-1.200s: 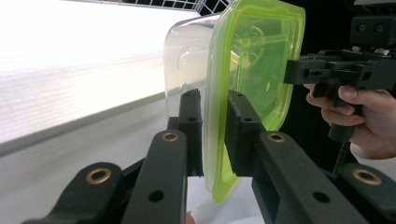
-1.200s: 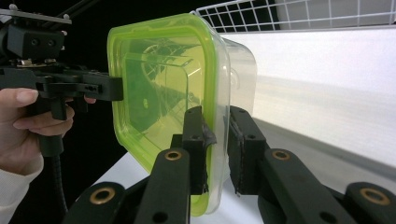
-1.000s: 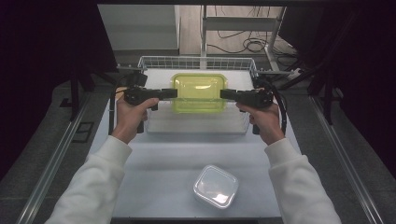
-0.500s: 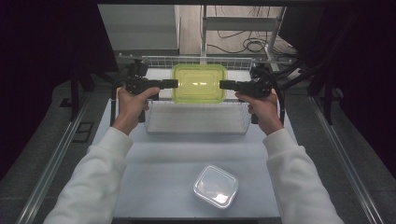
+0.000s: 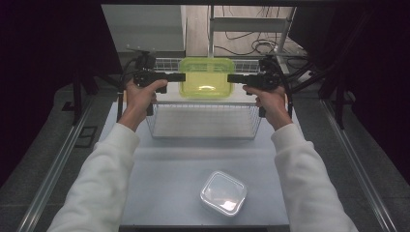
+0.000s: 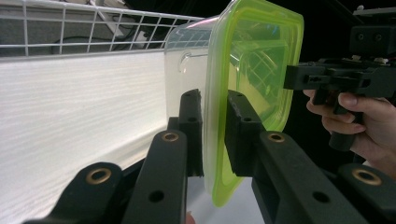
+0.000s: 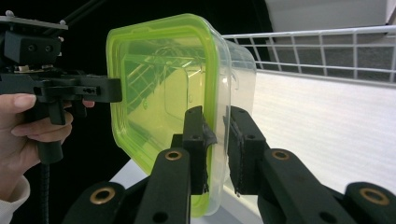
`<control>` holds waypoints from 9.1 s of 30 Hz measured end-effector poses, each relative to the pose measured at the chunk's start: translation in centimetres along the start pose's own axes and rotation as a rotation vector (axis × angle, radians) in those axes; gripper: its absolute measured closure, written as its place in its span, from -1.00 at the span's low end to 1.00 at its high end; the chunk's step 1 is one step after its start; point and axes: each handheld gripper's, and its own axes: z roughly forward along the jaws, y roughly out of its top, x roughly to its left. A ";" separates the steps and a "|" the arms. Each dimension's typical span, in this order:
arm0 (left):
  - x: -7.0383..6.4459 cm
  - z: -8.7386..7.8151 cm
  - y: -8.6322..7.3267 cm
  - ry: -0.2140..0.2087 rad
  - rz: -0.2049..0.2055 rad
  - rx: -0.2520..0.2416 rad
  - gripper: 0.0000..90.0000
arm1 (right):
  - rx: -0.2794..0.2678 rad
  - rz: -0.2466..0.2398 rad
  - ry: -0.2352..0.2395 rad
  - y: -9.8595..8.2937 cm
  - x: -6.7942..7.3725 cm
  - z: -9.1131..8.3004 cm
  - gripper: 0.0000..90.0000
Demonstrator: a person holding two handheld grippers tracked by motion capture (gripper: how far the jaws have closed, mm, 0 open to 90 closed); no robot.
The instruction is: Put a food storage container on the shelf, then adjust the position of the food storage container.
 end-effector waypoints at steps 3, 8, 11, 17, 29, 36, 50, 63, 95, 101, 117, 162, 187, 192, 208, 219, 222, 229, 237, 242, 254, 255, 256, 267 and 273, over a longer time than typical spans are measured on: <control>0.5 0.5 0.2 -0.008 -0.023 0.004 0.75 | 0.015 0.006 -0.009 0.5 -0.3 0.2 0.72; 1.4 1.2 0.3 -0.005 -0.050 0.026 0.75 | 0.038 0.030 -0.023 0.6 -1.1 1.0 0.73; 1.9 1.6 0.2 0.004 -0.055 0.052 0.75 | 0.053 0.058 -0.031 0.4 -1.6 1.5 0.73; 3.1 2.4 0.2 -0.005 -0.110 0.061 0.75 | 0.077 0.096 -0.055 0.3 -2.3 2.4 0.74; 5.2 3.5 1.4 -0.030 -0.265 0.090 0.73 | 0.115 0.248 -0.073 1.6 -3.8 3.7 0.69; 6.3 4.3 1.5 -0.052 -0.339 0.069 0.69 | 0.137 0.345 -0.086 2.1 -4.8 4.5 0.65; 6.0 4.8 1.3 0.009 -0.293 0.017 0.49 | 0.085 0.392 -0.130 1.9 -4.6 5.1 0.33; 3.5 2.1 1.4 0.084 -0.125 -0.067 -0.29 | -0.014 0.167 -0.245 2.7 -1.2 2.1 -0.30; -1.7 -5.1 -16.8 0.082 0.129 0.088 -0.30 | 0.056 -0.171 -0.155 -11.9 2.7 -9.6 -0.34; -1.5 -5.1 -19.2 0.069 0.104 0.133 -0.32 | 0.088 -0.145 -0.147 -15.1 2.1 -9.9 -0.34; -0.2 -5.2 -22.6 0.052 0.049 0.198 -0.33 | 0.228 -0.102 -0.154 -21.6 1.4 -8.0 -0.32; 0.7 -4.1 -25.2 0.102 0.017 0.299 -0.36 | 0.448 -0.238 0.065 -24.1 8.1 -5.1 0.21; 0.9 -4.0 -25.4 0.096 0.014 0.308 -0.36 | 0.804 -0.536 0.031 -30.2 12.5 -2.2 0.97; 0.9 -3.9 -25.4 0.096 0.017 0.315 -0.37 | 0.799 -0.534 0.029 -30.0 12.3 -2.2 0.97; 0.8 -3.8 -25.4 0.103 0.014 0.314 -0.39 | 0.738 -0.510 -0.080 -28.5 9.5 -1.7 0.97; 0.7 -3.8 -25.5 0.104 0.018 0.303 -0.38 | 0.688 -0.470 -0.141 -26.6 7.1 -0.5 0.98; 0.7 -3.8 -25.5 0.105 0.022 0.310 -0.38 | 0.674 -0.464 -0.151 -26.3 6.6 -0.3 0.97; 0.8 -3.9 -25.5 0.105 0.024 0.310 -0.38 | 0.662 -0.467 -0.142 -26.2 6.8 -0.3 0.97; 0.8 -4.1 -25.4 0.109 0.024 0.303 -0.38 | 0.570 -0.419 -0.150 -24.8 7.2 -4.9 0.97; 0.8 -4.0 -25.3 0.110 0.013 0.292 -0.37 | 0.481 -0.302 -0.270 -23.3 3.6 -8.1 0.97; 1.1 -3.9 -25.3 0.114 0.008 0.295 -0.37 | 0.485 -0.146 -0.290 -23.9 -1.3 -5.1 0.97; 1.1 -4.0 -25.3 0.116 0.008 0.294 -0.38 | 0.484 -0.143 -0.290 -23.8 -1.2 -4.9 0.97; 1.1 -4.0 -25.3 0.117 0.008 0.293 -0.38 | 0.485 -0.146 -0.287 -23.7 -1.1 -4.6 0.98; 1.2 -4.1 -25.2 0.118 -0.002 0.285 -0.37 | 0.482 -0.160 -0.299 -23.4 -0.2 -2.8 0.97; 1.3 -4.1 -25.2 0.122 -0.005 0.282 -0.37 | 0.480 -0.169 -0.291 -23.1 0.3 -1.1 0.97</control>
